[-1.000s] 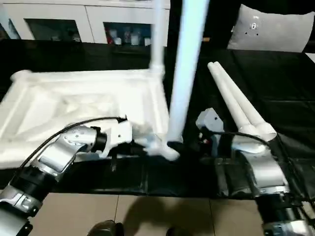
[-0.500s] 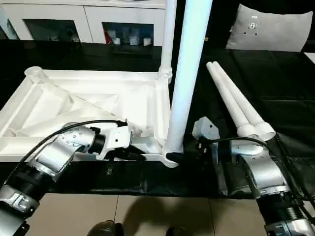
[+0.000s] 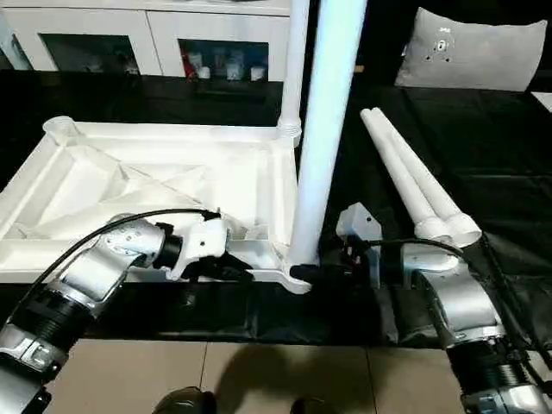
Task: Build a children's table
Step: Rotate leg to tighten
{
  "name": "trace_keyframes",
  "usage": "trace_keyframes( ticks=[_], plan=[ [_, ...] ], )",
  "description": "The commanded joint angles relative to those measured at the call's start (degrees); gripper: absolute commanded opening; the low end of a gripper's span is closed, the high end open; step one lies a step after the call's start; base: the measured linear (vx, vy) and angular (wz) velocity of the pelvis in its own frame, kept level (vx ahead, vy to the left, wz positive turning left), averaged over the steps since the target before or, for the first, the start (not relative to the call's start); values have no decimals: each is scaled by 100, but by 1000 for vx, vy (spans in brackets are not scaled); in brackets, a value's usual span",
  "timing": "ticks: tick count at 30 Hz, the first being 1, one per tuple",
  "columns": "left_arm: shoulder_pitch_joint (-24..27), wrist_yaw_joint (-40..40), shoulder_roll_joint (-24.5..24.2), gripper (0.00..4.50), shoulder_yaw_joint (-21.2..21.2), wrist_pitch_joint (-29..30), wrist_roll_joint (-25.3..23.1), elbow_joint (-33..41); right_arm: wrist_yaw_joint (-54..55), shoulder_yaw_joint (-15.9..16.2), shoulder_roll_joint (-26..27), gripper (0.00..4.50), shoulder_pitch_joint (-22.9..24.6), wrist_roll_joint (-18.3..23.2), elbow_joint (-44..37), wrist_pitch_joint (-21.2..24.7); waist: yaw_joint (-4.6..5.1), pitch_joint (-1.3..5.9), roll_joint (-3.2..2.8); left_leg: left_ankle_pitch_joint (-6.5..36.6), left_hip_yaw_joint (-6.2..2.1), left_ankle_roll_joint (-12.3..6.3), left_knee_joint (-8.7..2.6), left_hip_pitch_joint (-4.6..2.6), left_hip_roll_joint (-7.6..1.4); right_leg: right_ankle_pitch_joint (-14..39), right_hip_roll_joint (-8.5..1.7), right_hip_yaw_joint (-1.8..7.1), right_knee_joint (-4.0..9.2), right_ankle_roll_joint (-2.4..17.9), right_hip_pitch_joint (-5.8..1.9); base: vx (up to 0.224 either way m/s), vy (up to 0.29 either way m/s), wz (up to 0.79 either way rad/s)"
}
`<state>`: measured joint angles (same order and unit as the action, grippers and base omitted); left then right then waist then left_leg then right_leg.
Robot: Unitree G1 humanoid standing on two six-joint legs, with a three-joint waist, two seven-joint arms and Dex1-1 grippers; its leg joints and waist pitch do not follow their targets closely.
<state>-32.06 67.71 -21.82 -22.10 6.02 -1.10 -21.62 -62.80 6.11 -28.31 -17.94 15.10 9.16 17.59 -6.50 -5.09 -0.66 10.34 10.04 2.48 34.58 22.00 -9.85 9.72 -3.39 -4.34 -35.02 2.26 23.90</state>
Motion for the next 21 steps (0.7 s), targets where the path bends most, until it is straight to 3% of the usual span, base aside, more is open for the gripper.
trace_keyframes(
  ticks=[1, 2, 3, 5, 7, 11, 13, 15, 21],
  plan=[
    [-244, -458, 396, 0, 105, 236, 76, 139, 829, 67, 456, 257, -140, -87, -110, 337, 23, 433, 70, 878, -131, -409, -387, -71, -322, 1903, -549, 295, 502, 926, -341, 0, 0, 0],
    [-361, -894, 668, 0, 196, 473, 27, 8, 1472, -27, 817, 257, -264, -202, 59, 434, 32, 422, 26, 875, -144, -351, -396, -71, -327, 1909, -541, 291, 488, 919, -336, 0, 0, 0],
    [-380, -957, 708, 0, 209, 506, 21, -13, 1553, -44, 865, 256, -282, -210, 87, 444, 77, 414, 43, 962, -135, -267, -398, -91, -308, 2024, -530, 285, 531, 895, -308, 0, 0, 0],
    [-506, -1390, 981, 0, 300, 695, -26, -162, 2048, -120, 1120, 256, -404, -313, 295, 494, 127, 425, 57, 986, -146, -200, -401, -82, -302, 2023, -540, 288, 520, 881, -336, 0, 0, 0],
    [-564, -1586, 1101, 0, 340, 782, -45, -226, 2256, -147, 1215, 256, -458, -379, 383, 527, 134, 443, 60, 874, -135, -274, -383, -69, -291, 1793, -545, 308, 516, 886, -361, 0, 0, 0],
    [-849, -2820, 1804, 0, 584, 1169, -268, -570, 3249, -334, 1872, 256, -729, -518, 672, 789, 137, 467, 53, 612, -114, -365, -359, -75, -272, 1402, -518, 307, 494, 1001, -350, 0, 0, 0],
    [-858, -2883, 1857, 0, 582, 1109, -298, -568, 3210, -338, 1952, 310, -721, -478, 678, 681, 103, 475, 59, 501, -118, -457, -355, -60, -288, 1125, -527, 312, 462, 1022, -378, 0, 0, 0],
    [-847, -2833, 1833, 0, 569, 1082, -292, -542, 3229, -366, 1976, 327, -702, -468, 663, 669, 106, 480, 55, 429, -121, -555, -355, -44, -287, 894, -527, 310, 435, 1068, -383, 0, 0, 0],
    [-713, -2426, 1484, 0, 467, 845, -347, -404, 3017, -378, 1727, 373, -600, -519, 602, 356, 113, 440, 29, 821, -126, -465, -387, -60, -290, 1456, -536, 303, 511, 936, -380, 0, 0, 0]
  ],
)
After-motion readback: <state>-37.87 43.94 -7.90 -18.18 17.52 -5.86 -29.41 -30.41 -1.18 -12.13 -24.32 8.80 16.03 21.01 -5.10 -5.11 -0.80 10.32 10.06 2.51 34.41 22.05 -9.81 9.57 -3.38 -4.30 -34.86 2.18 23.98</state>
